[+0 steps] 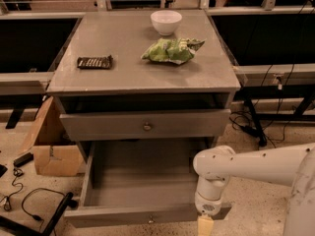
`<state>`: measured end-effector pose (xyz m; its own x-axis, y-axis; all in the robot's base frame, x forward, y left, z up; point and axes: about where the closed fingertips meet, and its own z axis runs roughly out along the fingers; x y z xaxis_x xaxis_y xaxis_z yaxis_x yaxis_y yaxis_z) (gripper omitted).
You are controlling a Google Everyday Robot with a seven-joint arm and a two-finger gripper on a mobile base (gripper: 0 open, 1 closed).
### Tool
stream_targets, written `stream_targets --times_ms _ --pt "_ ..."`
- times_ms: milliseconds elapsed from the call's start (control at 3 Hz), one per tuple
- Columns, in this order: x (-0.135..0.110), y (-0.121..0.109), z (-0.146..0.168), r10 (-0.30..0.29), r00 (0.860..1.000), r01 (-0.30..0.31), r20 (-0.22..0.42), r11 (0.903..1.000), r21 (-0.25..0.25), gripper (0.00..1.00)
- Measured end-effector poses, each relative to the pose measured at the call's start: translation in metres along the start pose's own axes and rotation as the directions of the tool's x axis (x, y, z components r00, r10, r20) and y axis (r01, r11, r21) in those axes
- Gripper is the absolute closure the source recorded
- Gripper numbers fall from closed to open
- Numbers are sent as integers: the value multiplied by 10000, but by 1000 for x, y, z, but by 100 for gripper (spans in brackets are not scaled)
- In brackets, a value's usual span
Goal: Open middle drawer
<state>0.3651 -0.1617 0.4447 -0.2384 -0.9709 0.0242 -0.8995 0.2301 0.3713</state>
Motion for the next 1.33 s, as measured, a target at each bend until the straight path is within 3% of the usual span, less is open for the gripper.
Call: stream_targets --times_ms 333,667,1000,1333 --pt "0 0 -1 -1 10000 1 -1 10000 2 0" --pt "-1 11 -64 -526 9975 573 -474 9929 1038 0" --pt "-2 17 -137 -1112 9892 1292 -955 9690 2104 0" --pt "-2 30 -204 -1318 9812 1697 -1410 9370 3054 0"
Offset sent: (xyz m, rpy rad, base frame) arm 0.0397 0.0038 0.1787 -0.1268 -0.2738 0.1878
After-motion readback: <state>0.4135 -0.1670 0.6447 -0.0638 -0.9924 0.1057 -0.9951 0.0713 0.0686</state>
